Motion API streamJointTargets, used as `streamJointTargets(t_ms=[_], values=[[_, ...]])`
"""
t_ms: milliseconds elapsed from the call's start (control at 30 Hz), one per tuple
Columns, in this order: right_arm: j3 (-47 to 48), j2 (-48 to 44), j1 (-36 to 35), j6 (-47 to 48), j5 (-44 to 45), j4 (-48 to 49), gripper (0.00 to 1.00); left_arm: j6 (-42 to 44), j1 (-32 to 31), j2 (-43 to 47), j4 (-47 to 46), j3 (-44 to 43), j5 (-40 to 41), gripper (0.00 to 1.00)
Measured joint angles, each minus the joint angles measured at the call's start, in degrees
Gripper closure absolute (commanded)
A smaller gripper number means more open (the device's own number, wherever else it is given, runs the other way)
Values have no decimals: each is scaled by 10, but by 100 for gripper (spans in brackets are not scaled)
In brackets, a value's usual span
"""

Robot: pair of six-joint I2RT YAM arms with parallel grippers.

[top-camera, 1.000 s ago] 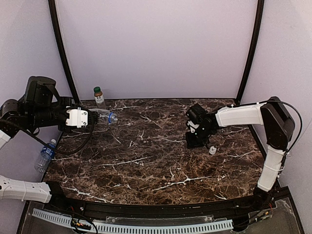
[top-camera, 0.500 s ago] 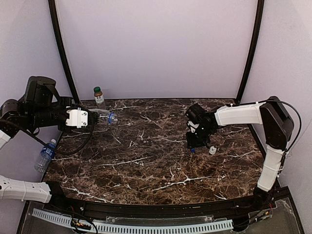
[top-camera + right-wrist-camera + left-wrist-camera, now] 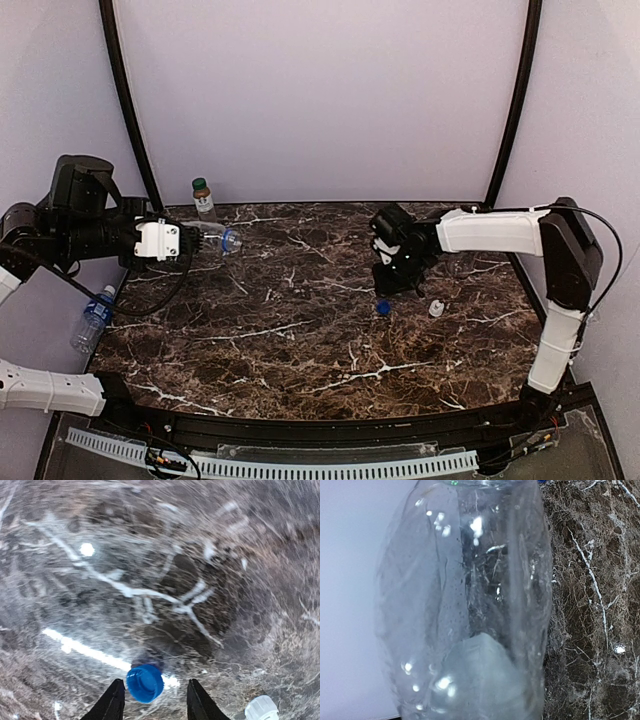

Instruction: Unscrew the bottle caps

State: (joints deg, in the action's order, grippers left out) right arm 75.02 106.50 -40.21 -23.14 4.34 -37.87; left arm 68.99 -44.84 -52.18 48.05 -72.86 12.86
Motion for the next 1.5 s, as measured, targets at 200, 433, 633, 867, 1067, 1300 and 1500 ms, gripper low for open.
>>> streamJointTargets(t_ms=[200,433,633,867,1067,1300,1500], values=[[22,-84,-78,56,17,39,1,-48,0,-6,11,-37,-37,91],[-45,-313,-187,166,-77,336,11,-152,0,-20,33,-123,-173,87],[-54,-292,-303,268,-172,634,18,-231,0,-36,49,-153,-310,83],[9,-174,-341,323,-226,718,30,-276,0,-57,60,-156,-405,83],[30,-155,-343,327,-242,777,35,-284,0,-57,61,-156,-426,83],[71,-135,-344,320,-241,799,54,-285,0,-57,61,-156,-429,83],[85,-126,-345,319,-238,791,68,-287,1,-57,61,-156,-426,82]])
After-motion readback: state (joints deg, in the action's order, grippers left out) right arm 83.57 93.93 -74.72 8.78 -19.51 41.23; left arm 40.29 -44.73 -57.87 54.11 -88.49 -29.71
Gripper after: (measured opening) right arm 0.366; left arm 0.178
